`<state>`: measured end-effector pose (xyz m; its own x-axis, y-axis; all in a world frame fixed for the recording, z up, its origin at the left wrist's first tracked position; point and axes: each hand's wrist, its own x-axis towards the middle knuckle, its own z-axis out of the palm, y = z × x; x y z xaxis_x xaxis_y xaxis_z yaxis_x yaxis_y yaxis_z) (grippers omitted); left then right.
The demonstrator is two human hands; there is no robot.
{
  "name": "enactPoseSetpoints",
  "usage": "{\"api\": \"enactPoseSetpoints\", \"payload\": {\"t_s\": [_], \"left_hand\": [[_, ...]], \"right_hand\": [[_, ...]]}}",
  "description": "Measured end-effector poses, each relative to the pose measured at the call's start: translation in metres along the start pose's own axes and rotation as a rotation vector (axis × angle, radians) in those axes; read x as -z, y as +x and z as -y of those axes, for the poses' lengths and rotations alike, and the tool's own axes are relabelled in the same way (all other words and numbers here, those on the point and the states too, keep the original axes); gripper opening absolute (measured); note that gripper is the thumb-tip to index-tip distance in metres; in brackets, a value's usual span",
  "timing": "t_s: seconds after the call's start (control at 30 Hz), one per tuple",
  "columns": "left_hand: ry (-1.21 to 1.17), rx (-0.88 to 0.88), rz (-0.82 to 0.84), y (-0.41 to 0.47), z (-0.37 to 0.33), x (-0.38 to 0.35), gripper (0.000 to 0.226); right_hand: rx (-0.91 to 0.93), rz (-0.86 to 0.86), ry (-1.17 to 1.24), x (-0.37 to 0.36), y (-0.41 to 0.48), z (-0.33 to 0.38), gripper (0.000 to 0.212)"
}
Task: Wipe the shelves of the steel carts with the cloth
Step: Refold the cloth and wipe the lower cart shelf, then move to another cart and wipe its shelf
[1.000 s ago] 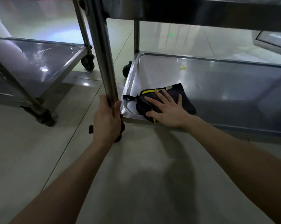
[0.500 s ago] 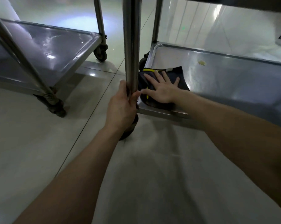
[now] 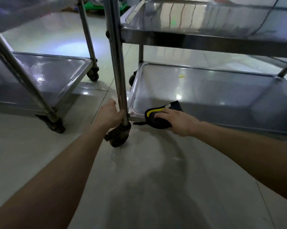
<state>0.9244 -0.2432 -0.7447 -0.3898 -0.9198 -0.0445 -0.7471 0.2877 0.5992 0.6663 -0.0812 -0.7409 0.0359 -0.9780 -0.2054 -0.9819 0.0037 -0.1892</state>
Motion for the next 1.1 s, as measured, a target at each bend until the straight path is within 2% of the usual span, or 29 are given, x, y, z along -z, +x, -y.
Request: {"api": "enactPoseSetpoints", "payload": {"t_s": [0.1,0.13,0.3,0.4,0.53,0.6,0.7,0.8,0.87,0.93,1.0,1.07,1.1], "left_hand": [[0.231,0.031,0.148,-0.005,0.006,0.014,0.055],[0.265,0.026,0.187,-0.007,0.004,0.02,0.053],[0.328,-0.075,0.322,-0.033,-0.035,0.078,0.046],[0.29,-0.132,0.321,-0.06,-0.062,0.114,0.048],[0.154,-0.192,0.275,-0.103,-0.072,0.124,0.066],[0.213,-0.27,0.295,-0.113,-0.073,0.118,0.075],[0.259,-0.32,0.341,-0.113,-0.079,0.115,0.096],[0.413,-0.456,0.319,-0.111,-0.086,0.113,0.12],[0.359,-0.538,0.324,-0.112,-0.094,0.112,0.105],[0.159,-0.518,0.339,-0.113,-0.099,0.118,0.071],[-0.049,-0.426,0.331,-0.119,-0.102,0.125,0.042],[-0.188,-0.306,0.344,-0.134,-0.1,0.13,0.031],[-0.229,-0.224,0.351,-0.143,-0.099,0.131,0.025]], "right_hand": [[-0.024,0.02,-0.001,0.033,-0.021,-0.003,0.045],[-0.039,0.02,0.016,0.047,-0.024,0.0,0.043],[-0.018,0.068,0.085,0.104,-0.029,0.036,0.069],[0.049,0.061,0.162,0.123,-0.037,0.063,0.074],[0.089,-0.086,0.406,0.108,-0.059,0.084,0.077],[0.074,-0.154,0.549,0.095,-0.069,0.09,0.082],[0.049,-0.118,0.697,0.088,-0.076,0.091,0.088],[-0.019,-0.065,0.825,0.093,-0.076,0.089,0.076],[-0.064,-0.048,0.894,0.098,-0.08,0.089,0.066],[-0.078,0.021,1.101,0.104,-0.086,0.095,0.057],[-0.137,0.134,1.407,0.111,-0.091,0.105,0.041],[-0.263,0.233,1.639,0.116,-0.1,0.114,0.028],[-0.334,0.28,1.695,0.118,-0.105,0.118,0.03]]}}
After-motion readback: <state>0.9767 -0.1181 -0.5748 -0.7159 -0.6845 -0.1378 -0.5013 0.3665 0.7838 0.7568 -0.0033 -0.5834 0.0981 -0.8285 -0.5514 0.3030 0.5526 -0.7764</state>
